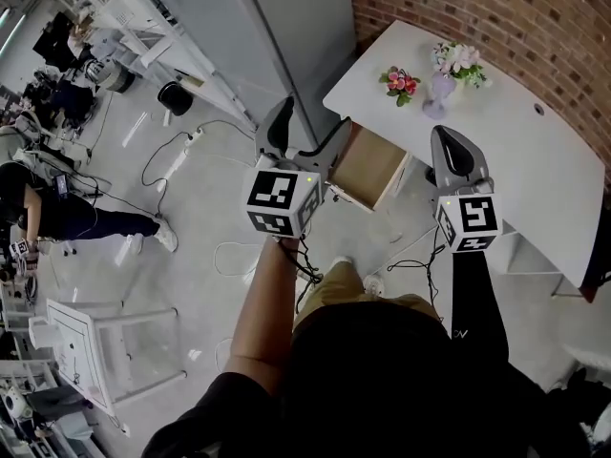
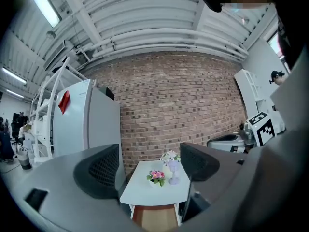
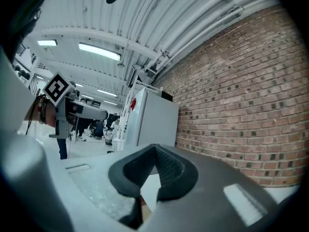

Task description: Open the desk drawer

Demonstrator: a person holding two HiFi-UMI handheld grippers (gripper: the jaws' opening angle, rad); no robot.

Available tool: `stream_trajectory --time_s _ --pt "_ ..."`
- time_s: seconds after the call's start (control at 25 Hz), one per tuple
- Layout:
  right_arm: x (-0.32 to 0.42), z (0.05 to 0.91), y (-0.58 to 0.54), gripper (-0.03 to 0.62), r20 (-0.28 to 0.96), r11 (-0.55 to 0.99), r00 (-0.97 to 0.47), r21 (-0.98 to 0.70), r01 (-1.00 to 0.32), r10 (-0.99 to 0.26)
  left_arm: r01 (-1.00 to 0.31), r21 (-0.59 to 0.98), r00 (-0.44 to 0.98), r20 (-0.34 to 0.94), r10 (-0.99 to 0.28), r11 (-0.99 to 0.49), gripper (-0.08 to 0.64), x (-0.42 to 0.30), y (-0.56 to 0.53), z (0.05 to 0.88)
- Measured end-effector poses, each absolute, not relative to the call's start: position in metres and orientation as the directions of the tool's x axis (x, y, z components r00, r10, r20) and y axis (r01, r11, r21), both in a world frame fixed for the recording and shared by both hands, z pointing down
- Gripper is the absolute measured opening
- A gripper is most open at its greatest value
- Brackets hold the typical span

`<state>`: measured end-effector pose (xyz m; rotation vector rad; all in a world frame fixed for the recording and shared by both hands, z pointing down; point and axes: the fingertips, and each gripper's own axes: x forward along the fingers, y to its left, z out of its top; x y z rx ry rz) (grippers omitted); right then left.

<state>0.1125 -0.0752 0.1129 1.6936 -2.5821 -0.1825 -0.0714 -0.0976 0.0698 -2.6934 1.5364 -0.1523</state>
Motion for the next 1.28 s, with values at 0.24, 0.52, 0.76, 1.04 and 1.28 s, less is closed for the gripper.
stream_trajectory --time_s 0.24,0.52,0.76,1.04,1.28 --pt "0.113 0.101 -0.077 0.0 -0.048 0.392 -0.401 0.132 -0.91 -0.915 -0.838 -0.138 0.521 0.079 -0.85 -0.527 0.38 -0.063 -0.093 0.073" --pt "0.107 0.1 -0.081 0.0 -0.052 0.409 -0.42 0.145 -0.901 -0.906 -0.891 -0.162 0.418 0.067 -0.906 -0.424 0.009 -0.08 -0.099 0.08" --pt "0.106 0.099 -0.08 0.0 -0.047 0.409 -0.42 0.161 -0.898 -0.906 -0.888 -0.186 0.407 0.104 -0.907 -0.42 0.009 -0.082 -0.098 0.092" --pt "0.109 0.1 -0.079 -0.001 -0.046 0.383 -0.398 0.191 -0.904 -0.916 -0.895 -0.183 0.4 0.078 -0.913 -0.407 0.009 -0.085 -0.1 0.092" --pt "0.113 0.099 -0.078 -0.001 -0.048 0.377 -0.393 0.192 -0.906 -0.918 -0.893 -0.188 0.404 0.064 -0.912 -0.409 0.009 -0.083 -0.099 0.091"
